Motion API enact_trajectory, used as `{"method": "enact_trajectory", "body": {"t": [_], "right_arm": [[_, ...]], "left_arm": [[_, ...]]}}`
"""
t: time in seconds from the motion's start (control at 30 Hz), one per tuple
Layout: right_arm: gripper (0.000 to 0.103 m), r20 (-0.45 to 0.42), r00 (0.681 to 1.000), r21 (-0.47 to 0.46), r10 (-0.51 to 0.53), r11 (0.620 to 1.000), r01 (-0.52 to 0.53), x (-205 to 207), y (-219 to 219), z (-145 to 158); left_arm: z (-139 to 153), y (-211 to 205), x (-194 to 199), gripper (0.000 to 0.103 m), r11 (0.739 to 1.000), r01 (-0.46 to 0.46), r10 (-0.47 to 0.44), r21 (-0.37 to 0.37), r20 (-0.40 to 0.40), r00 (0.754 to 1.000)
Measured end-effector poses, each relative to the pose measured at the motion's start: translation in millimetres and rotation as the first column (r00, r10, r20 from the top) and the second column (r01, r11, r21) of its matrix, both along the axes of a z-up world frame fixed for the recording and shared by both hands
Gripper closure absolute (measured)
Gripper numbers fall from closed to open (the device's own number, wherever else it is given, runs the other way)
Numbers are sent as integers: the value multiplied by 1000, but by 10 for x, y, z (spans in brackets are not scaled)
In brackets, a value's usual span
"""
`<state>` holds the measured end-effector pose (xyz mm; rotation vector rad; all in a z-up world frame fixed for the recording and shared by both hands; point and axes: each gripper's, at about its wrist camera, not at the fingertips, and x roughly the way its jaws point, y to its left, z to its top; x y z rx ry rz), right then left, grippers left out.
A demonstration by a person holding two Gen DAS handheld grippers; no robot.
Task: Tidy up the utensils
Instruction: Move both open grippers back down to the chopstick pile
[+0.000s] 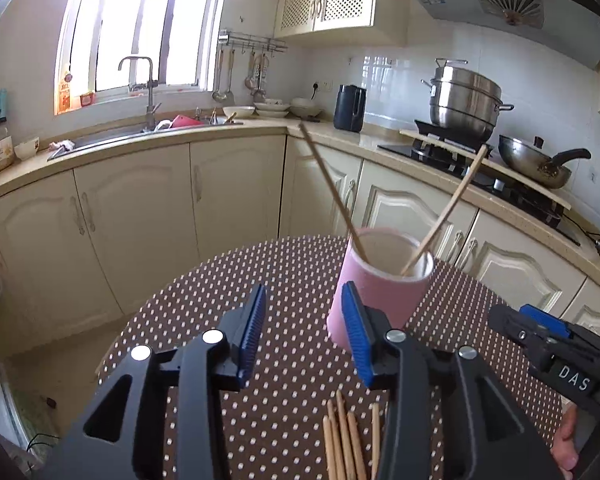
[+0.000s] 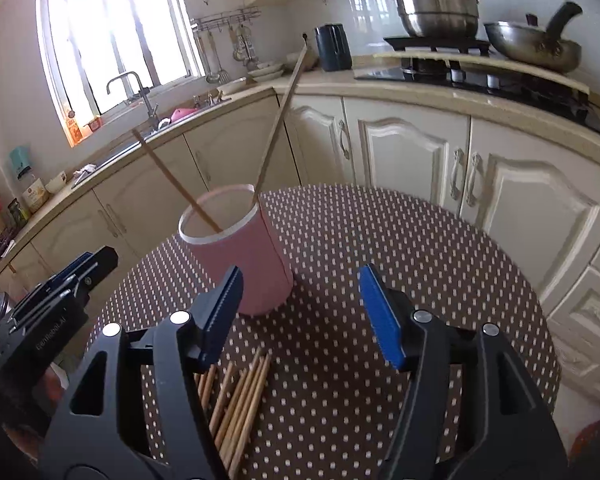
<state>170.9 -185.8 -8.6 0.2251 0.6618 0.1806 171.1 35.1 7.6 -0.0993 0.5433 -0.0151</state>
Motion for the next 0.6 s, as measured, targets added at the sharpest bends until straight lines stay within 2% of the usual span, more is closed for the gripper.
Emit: {"method": "enact_trajectory", "body": {"t": [0.3,0.6], "right_arm": [[40,-106,994,-23,2,1000,-4,-205,39,-329],[40,-192,979,-90,62,993,-80,-423,260,-608]], "left_arm": [[-327,116,-188,63,1000,3,-3,5,-99,995],[-672,231,-363,63,1000,8,-4,18,-206,979]]}}
